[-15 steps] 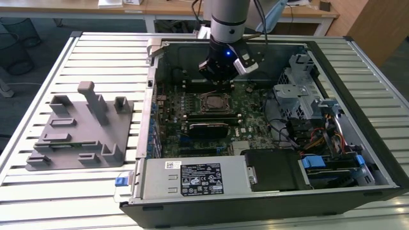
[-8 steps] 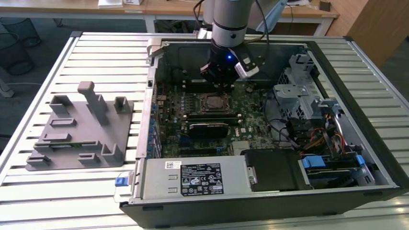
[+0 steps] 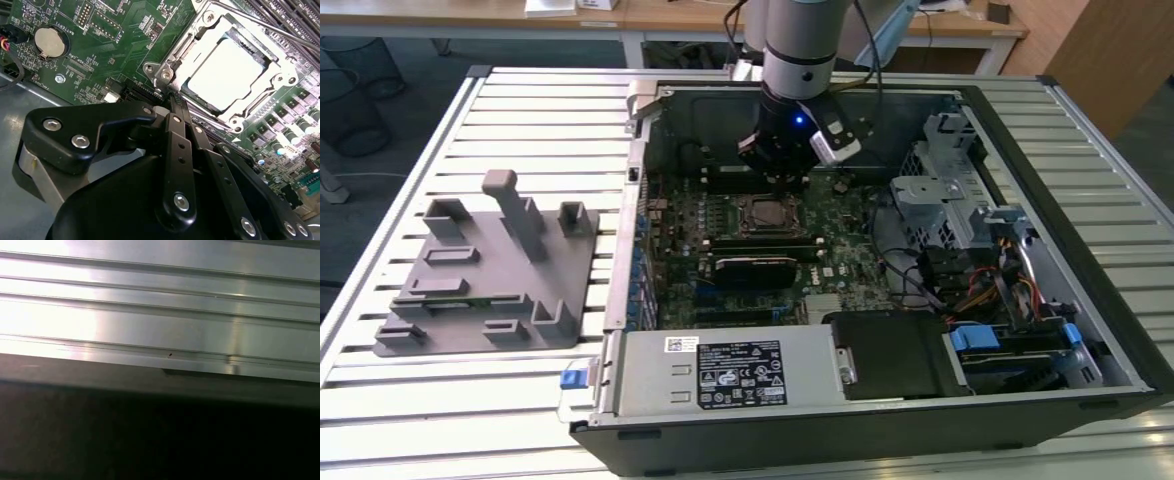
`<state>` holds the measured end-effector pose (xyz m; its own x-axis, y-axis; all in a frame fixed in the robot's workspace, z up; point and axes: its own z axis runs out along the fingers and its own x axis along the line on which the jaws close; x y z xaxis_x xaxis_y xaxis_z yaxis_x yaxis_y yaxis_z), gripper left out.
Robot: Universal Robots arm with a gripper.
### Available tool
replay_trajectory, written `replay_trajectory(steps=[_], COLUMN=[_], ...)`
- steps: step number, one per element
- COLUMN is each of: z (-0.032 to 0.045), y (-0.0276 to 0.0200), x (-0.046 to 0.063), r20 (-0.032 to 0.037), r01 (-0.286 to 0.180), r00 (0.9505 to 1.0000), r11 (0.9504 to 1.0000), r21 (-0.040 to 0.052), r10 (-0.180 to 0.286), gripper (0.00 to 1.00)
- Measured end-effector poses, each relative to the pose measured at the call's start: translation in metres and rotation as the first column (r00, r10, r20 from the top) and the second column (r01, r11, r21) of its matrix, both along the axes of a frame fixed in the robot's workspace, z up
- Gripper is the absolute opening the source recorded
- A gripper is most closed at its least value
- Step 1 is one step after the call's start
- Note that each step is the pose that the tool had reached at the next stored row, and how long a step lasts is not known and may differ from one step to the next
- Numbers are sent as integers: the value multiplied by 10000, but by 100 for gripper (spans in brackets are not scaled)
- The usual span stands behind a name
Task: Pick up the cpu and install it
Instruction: 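Install the first cpu locking lever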
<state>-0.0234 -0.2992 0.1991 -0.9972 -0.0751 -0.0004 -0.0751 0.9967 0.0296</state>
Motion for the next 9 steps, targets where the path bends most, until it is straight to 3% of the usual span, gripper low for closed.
replay_trajectory(steps=[6,9], z=[21,18], y=[0,0], x=[0,1], r20=[1,-1], r01=[-5,-5], r00=[10000,10000], r11=[10000,10000], r21=[-3,-93], r10=[5,5], gripper=[11,11])
